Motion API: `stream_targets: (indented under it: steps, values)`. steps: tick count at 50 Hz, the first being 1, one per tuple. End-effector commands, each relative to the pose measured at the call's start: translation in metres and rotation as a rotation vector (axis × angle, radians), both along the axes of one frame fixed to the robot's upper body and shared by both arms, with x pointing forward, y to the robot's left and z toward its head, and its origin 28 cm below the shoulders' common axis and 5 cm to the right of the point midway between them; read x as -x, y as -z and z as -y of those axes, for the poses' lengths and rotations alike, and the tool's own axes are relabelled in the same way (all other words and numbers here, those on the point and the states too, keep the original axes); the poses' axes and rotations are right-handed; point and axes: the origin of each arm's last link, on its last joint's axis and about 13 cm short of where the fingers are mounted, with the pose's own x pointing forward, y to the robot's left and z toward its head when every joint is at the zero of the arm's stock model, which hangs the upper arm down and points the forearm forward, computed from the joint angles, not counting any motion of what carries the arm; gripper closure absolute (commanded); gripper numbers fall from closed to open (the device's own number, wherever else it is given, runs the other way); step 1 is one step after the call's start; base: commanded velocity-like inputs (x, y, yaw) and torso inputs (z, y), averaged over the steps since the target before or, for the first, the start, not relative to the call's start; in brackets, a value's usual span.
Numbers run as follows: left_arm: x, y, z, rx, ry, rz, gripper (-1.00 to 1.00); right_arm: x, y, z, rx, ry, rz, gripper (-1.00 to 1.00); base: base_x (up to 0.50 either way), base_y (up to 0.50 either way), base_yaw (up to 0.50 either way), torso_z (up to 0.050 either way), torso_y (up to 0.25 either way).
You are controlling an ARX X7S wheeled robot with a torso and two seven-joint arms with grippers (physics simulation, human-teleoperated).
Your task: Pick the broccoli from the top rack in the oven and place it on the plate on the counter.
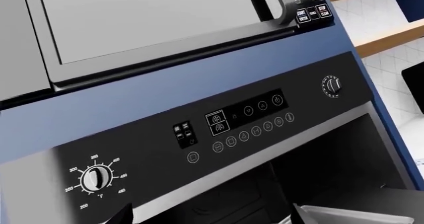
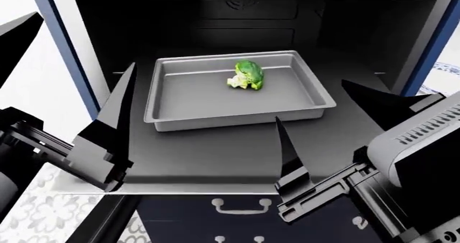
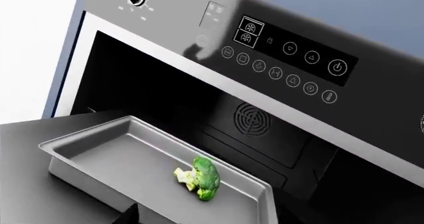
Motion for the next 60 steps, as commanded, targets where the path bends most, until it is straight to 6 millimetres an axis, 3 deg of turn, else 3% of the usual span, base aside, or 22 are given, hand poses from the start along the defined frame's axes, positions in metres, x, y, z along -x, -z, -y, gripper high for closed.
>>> stream_targets:
  steps: [1, 22, 27, 31, 40, 60]
  values:
    - [0.000, 0.000, 0.000, 0.001, -0.002, 0.002, -1.00, 0.000, 0.000, 0.000, -0.007, 0.002, 0.001, -1.00, 0.16, 0.00, 0.00, 0.000, 0.000]
    - [0.000, 0.001, 0.000, 0.002, -0.002, 0.002, -1.00, -0.003, 0.000, 0.001, -0.013, -0.005, -0.005, -1.00, 0.00, 0.00, 0.00, 0.000, 0.000]
    - [0.000, 0.000, 0.000, 0.004, 0.001, 0.002, -1.00, -0.004, -0.013, 0.001, 0.001, -0.018, -0.003, -1.00, 0.00, 0.00, 0.00, 0.000, 0.000]
    - [0.000, -0.001, 0.000, 0.006, 0.005, 0.001, -1.00, -0.016, -0.035, 0.002, 0.039, -0.033, -0.019, -1.00, 0.00, 0.00, 0.00, 0.000, 0.000]
    - [-0.001, -0.001, -0.001, 0.011, 0.005, -0.009, -1.00, -0.055, -0.062, 0.003, 0.065, -0.075, -0.103, -1.00, 0.00, 0.00, 0.00, 0.000, 0.000]
    - [0.000, -0.001, -0.001, 0.011, 0.017, -0.011, -1.00, -0.132, -0.073, 0.007, 0.043, -0.084, -0.304, -1.00, 0.00, 0.00, 0.00, 0.000, 0.000]
